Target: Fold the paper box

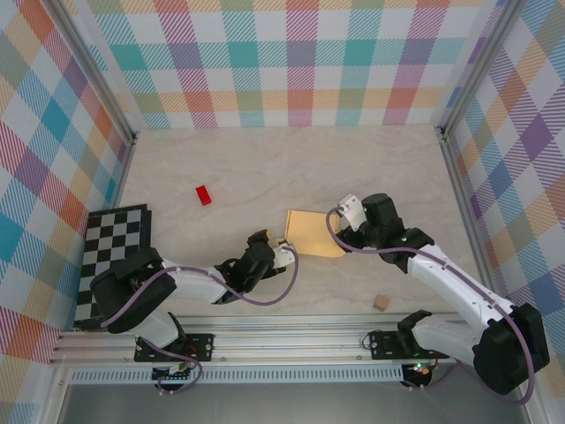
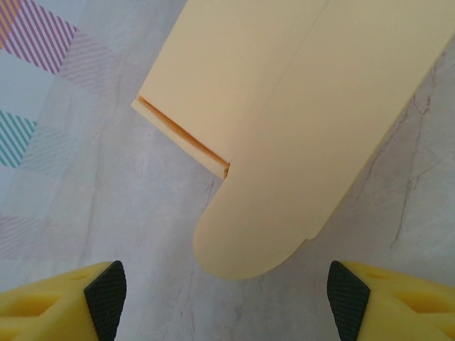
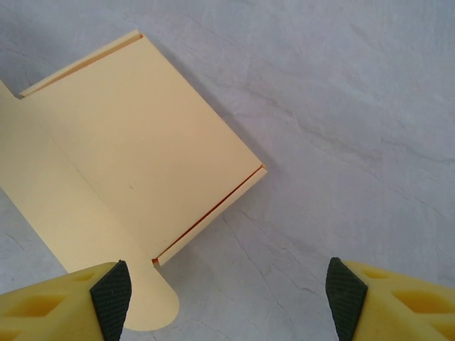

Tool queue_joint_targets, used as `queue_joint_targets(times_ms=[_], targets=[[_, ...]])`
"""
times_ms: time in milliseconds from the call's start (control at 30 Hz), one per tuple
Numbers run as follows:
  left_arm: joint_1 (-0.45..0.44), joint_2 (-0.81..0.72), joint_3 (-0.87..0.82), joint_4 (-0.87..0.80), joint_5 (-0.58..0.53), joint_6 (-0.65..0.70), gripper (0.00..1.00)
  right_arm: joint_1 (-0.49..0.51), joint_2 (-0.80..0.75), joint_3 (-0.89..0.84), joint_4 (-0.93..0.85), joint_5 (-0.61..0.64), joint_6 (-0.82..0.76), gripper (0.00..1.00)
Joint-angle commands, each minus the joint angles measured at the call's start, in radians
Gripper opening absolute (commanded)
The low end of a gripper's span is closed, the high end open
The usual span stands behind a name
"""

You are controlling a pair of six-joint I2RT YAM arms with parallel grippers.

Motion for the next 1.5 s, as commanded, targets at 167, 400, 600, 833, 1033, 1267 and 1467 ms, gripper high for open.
queue_joint_targets(times_ms=[167, 400, 600, 833, 1033, 1267, 1467], targets=[[-0.044, 0.081, 0.082, 0.093, -0.006, 0.04, 0.74, 0.002, 0.013, -0.012, 0.013, 0.002, 0.065, 0.75], [-0.042, 0.107, 0.115, 0.071, -0.013, -0.041, 0.63, 0.002, 0.02, -0.037, 0.005, 0.008, 0.207, 0.75], [-0.006, 0.05, 0.128, -0.051, 0.027, -0.25, 0.65, -0.001, 0.053, -0.022, -0.072, 0.049, 0.463, 0.76], [0.126, -0.183, 0.196, -0.378, 0.22, -0.725, 0.78, -0.016, 0.222, 0.119, -0.258, -0.112, 0.756, 0.78], [0.258, -0.226, 0.378, -0.759, 0.317, -1.064, 0.88, -0.016, 0.213, 0.102, -0.217, -0.194, 0.907, 0.77], [0.302, 0.045, 0.645, -1.029, 0.423, -1.068, 0.9, -0.015, 0.188, 0.063, -0.158, -0.262, 1.03, 0.77], [0.303, 0.137, 0.69, -1.009, 0.488, -1.117, 0.87, -0.014, 0.214, 0.041, -0.117, -0.292, 1.057, 0.76]])
